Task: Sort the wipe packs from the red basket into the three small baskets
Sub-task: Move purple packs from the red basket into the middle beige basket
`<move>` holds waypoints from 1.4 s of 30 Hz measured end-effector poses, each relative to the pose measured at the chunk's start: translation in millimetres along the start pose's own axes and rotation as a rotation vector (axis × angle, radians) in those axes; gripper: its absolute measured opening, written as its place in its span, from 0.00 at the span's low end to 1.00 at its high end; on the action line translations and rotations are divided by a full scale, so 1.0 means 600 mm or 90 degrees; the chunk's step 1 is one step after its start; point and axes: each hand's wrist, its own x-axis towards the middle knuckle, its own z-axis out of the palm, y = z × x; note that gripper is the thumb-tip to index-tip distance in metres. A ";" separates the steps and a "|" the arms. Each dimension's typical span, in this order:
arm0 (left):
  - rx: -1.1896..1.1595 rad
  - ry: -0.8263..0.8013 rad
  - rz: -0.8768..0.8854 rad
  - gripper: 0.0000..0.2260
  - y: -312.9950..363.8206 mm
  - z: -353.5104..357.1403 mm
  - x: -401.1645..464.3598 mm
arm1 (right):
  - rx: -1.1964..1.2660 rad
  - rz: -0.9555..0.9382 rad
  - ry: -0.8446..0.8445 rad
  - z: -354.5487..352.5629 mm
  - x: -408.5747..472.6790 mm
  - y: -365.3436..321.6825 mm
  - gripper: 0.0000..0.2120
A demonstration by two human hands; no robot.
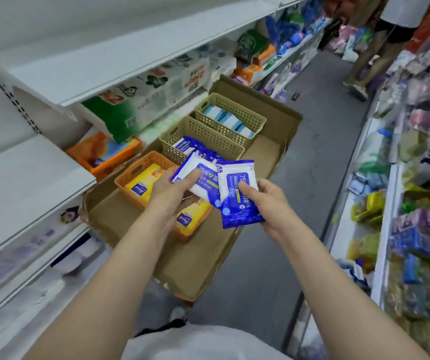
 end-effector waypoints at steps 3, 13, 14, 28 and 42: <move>0.145 0.022 -0.016 0.10 0.025 -0.015 0.057 | -0.107 -0.013 -0.027 -0.001 0.067 -0.030 0.12; 0.079 0.281 -0.087 0.19 0.014 -0.046 0.184 | -0.366 -0.062 -0.114 -0.001 0.375 -0.130 0.07; 0.044 0.308 -0.084 0.19 0.015 -0.042 0.200 | -0.420 -0.083 -0.129 0.002 0.414 -0.139 0.07; -0.136 0.629 -0.100 0.22 -0.034 0.048 0.281 | -1.037 -0.336 -0.631 0.148 0.761 -0.087 0.18; -0.160 0.663 -0.127 0.19 -0.054 0.071 0.324 | -1.075 -0.479 -0.715 0.254 0.820 -0.077 0.18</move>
